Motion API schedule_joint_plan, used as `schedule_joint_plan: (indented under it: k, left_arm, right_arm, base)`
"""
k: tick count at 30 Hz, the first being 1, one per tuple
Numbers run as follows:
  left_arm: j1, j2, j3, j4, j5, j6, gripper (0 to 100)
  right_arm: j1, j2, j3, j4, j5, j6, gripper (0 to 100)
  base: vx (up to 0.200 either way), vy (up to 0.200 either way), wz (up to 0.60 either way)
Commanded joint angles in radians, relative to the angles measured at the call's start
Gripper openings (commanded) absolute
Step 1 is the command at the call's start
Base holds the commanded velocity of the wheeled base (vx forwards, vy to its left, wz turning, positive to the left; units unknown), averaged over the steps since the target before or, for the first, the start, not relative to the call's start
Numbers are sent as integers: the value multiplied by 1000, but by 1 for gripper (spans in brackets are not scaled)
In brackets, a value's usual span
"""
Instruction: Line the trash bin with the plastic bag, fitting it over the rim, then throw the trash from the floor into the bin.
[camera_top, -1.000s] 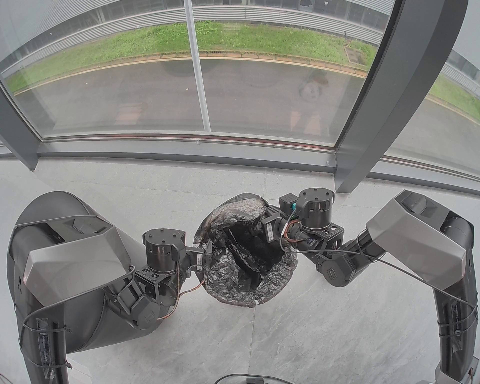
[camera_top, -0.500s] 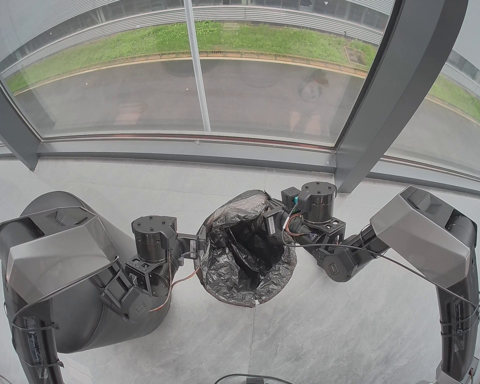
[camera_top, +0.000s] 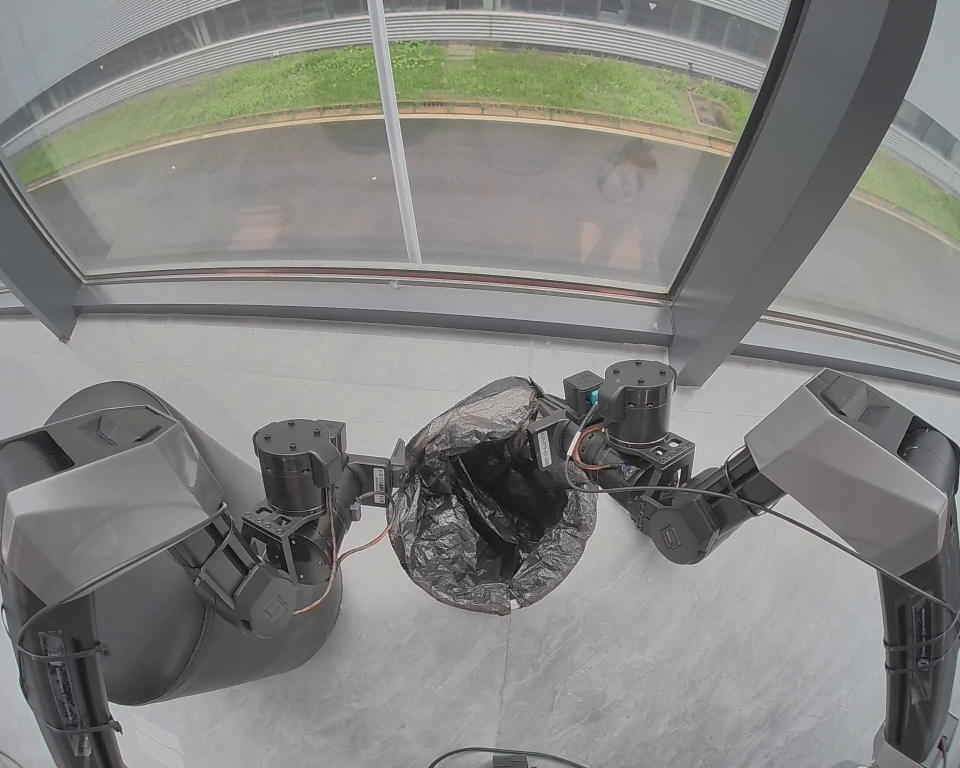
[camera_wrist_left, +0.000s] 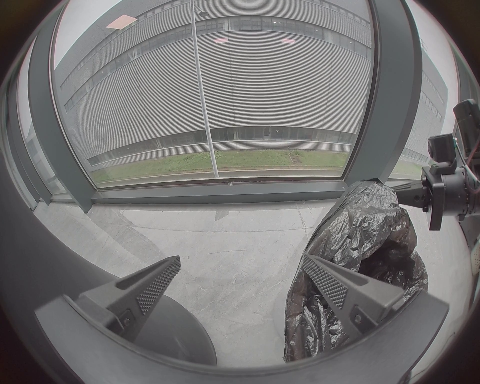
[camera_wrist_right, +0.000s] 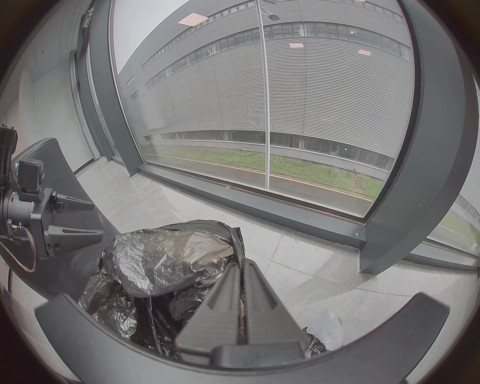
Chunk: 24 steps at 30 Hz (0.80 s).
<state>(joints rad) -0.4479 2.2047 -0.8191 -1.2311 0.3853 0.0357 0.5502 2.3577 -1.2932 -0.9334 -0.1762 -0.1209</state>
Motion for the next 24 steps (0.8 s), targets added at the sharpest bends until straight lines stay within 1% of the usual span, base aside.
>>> schedule_joint_plan:
  k: [1,6,7,19,24]
  left_arm:
    - [-3,-14,11,-1,0,0,100]
    - [-8,-16,20,-1,0,-5,100]
    - [-9,-16,20,-1,0,-5,100]
    - [-17,-17,20,-2,0,-4,100]
    - [-22,-3,-3,-2,-2,3,100]
  right_arm:
    - [2,-14,25,-1,0,0,0]
    - [4,-18,58,-10,1,-3,0]
    - [4,-18,58,-12,1,-3,100]
    - [0,-54,61,-16,0,7,100]
    - [7,-104,98,-16,-3,12,100]
  base:
    - [0,0,0]
    - [0,0,0]
    - [0,0,0]
    - [0,0,0]
    - [0,0,0]
